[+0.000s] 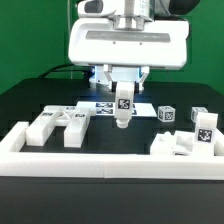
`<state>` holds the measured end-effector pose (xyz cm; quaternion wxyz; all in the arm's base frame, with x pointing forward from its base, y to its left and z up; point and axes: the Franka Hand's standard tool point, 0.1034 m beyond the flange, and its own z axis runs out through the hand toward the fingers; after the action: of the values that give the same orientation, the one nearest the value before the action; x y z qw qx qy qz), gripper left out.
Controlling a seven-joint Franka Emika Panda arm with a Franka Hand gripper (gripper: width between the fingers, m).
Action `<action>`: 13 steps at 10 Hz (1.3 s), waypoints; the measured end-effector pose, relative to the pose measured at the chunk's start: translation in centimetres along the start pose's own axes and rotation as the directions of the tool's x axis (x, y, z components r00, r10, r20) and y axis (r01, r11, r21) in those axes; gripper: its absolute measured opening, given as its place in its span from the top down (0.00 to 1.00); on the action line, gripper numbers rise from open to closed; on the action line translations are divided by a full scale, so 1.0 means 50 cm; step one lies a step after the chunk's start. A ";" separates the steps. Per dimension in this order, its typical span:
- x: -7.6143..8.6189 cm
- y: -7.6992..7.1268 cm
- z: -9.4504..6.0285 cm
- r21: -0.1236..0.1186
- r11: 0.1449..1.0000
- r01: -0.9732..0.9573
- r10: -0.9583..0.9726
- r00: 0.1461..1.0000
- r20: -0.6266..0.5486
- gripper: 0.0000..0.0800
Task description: Assemble chair
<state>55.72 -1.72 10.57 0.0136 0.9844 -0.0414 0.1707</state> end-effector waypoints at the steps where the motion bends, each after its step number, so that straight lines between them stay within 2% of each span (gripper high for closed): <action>1: 0.015 -0.017 -0.002 0.009 1.000 0.004 -0.004 1.000 -0.006 0.64; 3: 0.056 -0.057 -0.008 0.033 0.999 0.000 0.000 1.000 -0.005 0.64; 4: 0.064 -0.077 -0.013 0.040 0.999 -0.010 0.010 1.000 -0.003 0.64; 8: 0.059 -0.075 -0.007 0.038 0.999 0.002 -0.002 1.000 0.000 0.64; 10: 0.089 -0.103 0.001 0.049 0.999 0.020 -0.019 1.000 -0.014 0.64; 11: 0.099 -0.103 0.004 0.048 0.998 0.033 -0.032 0.999 -0.022 0.64; 13: 0.099 -0.100 0.006 0.040 0.999 0.035 -0.032 0.998 -0.053 0.64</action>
Offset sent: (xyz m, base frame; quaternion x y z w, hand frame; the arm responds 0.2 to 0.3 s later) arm 0.0256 0.0173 0.0261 -0.0883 -0.0282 0.0002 0.9957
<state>60.89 2.86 11.90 -0.0025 0.9801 -0.0210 0.1972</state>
